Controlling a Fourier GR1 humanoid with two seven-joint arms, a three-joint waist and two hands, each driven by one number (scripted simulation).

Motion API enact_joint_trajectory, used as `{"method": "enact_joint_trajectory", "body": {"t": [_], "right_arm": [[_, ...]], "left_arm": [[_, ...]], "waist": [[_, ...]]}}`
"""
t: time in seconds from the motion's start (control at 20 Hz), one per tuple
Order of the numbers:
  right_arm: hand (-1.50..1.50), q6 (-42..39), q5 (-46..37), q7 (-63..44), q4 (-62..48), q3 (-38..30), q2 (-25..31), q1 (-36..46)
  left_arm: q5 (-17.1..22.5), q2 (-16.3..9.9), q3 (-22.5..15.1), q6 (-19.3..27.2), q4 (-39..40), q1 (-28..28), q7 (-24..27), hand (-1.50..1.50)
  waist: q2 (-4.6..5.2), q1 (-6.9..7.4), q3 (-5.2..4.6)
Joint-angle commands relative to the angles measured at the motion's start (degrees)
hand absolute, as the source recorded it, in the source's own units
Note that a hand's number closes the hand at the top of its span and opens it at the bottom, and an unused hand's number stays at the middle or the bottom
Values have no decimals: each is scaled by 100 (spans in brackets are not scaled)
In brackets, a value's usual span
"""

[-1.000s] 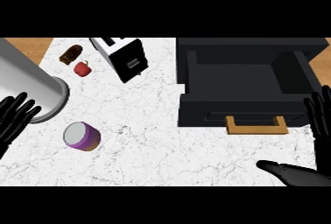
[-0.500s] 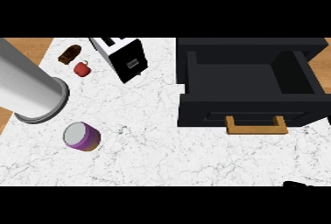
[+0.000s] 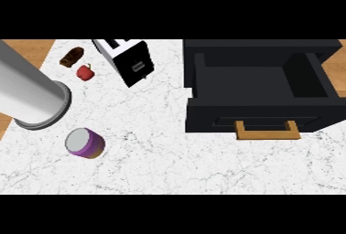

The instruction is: Pick up the can, place it into the drawer and close the drawer

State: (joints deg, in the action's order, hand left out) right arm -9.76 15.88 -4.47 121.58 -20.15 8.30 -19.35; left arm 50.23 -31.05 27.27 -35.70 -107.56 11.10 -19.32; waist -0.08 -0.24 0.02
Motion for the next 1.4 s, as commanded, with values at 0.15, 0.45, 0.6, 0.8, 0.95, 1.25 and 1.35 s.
{"method": "enact_joint_trajectory", "body": {"t": [0.15,0.45,0.6,0.8,0.95,1.25,1.35], "right_arm": [[-150,-429,57,230,108,-139,-231,-536],[-150,-789,705,34,484,-701,-140,-688],[-150,-811,970,-110,73,-1076,180,-322],[-150,-1060,583,216,-29,-1004,-163,-493],[-150,-1175,937,2,-227,-1342,178,-268],[-150,-1241,516,-78,166,-1105,-346,-432],[-150,-1505,723,140,103,-1404,-320,-604]], "left_arm": [[562,15,-369,699,93,-497,-781,-150],[729,149,-285,703,88,-497,-1081,-150],[-91,720,-762,789,119,-580,-867,-150],[-253,738,-674,440,989,-941,-700,-150],[-927,1022,-959,704,990,-1156,-580,-150],[-1768,1315,-963,160,1603,-991,194,-150],[-2050,1334,-1032,359,2053,-1504,296,-150]], "waist": [[3,-29,1],[-3,-18,-1],[2,-12,-2],[6,-14,-3],[9,-19,-3],[7,1,-4],[7,-29,-3]]}}
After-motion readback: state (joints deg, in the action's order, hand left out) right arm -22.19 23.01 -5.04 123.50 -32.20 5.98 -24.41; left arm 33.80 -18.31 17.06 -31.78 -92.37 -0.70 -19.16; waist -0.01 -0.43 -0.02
